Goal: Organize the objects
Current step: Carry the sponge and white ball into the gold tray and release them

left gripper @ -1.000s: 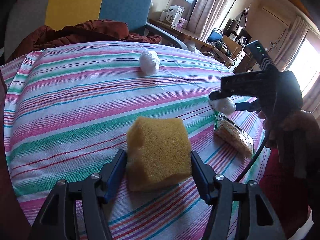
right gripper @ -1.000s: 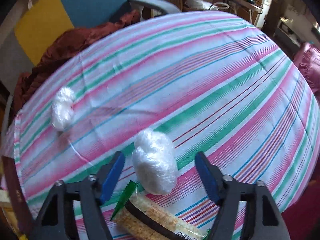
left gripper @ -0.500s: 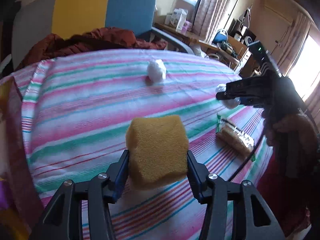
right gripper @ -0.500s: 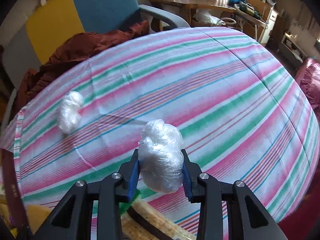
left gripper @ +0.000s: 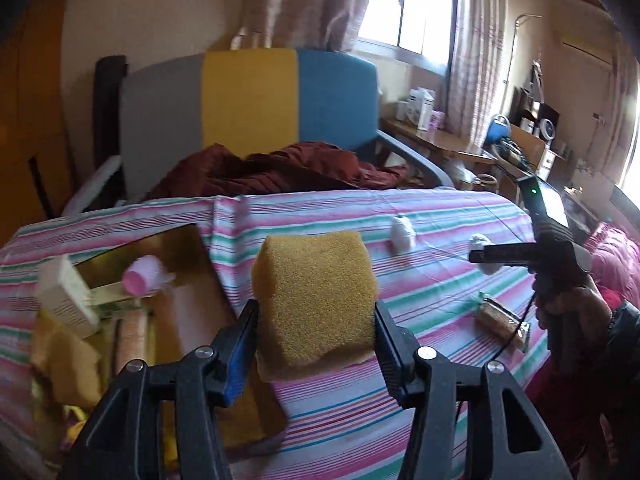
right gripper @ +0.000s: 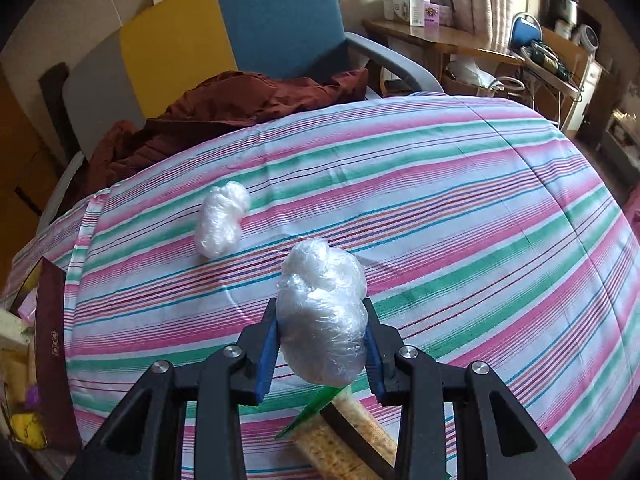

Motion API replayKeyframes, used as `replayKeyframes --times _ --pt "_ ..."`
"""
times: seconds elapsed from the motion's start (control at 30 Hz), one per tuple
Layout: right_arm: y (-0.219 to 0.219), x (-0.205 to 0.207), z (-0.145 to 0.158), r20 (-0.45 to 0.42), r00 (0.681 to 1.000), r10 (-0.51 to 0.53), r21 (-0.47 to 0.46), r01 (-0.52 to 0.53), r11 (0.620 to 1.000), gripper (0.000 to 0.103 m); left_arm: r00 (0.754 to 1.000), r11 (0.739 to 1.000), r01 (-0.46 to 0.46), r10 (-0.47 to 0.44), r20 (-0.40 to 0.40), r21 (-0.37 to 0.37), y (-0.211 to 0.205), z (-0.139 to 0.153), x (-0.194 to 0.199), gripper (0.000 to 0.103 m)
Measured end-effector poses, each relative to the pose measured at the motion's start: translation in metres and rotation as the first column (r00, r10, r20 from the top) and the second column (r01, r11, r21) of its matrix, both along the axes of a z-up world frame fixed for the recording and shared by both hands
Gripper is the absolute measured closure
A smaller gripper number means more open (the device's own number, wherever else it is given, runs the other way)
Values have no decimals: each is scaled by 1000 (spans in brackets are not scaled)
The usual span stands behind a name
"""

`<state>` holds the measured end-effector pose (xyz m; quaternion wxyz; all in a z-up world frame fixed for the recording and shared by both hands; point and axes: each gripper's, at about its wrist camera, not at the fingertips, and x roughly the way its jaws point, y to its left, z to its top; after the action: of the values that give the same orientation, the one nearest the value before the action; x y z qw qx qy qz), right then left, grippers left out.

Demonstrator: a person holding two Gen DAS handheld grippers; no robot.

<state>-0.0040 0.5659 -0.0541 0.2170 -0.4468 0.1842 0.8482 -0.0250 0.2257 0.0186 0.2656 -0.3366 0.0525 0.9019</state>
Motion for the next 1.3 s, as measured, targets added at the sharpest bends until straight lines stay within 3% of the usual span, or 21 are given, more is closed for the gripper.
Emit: replayKeyframes --times 0.3,0.57,0.8,1.07,1.17,1.3 --pt "-33 0 8 -3 997 72 5 -72 997 65 993 993 -115 115 -8 3 -59 -1 3 48" --pt "-120 -8 36 -83 970 229 -28 -232 972 65 983 983 -183 181 31 36 -98 -12 0 48" --pt "-216 -17 48 -161 902 401 -89 -418 904 65 964 961 -259 251 83 100 -144 -18 -5 48" --pt "-301 -26 49 -211 803 557 -141 -589 796 64 918 898 -391 364 161 202 -212 -22 -12 48" --pt "-319 -30 46 -224 777 588 -153 -624 766 63 911 884 -407 374 174 229 -224 -20 -16 48" --pt "-339 -34 41 -231 747 623 -179 -663 727 63 918 887 -388 349 188 251 -220 -20 -29 48"
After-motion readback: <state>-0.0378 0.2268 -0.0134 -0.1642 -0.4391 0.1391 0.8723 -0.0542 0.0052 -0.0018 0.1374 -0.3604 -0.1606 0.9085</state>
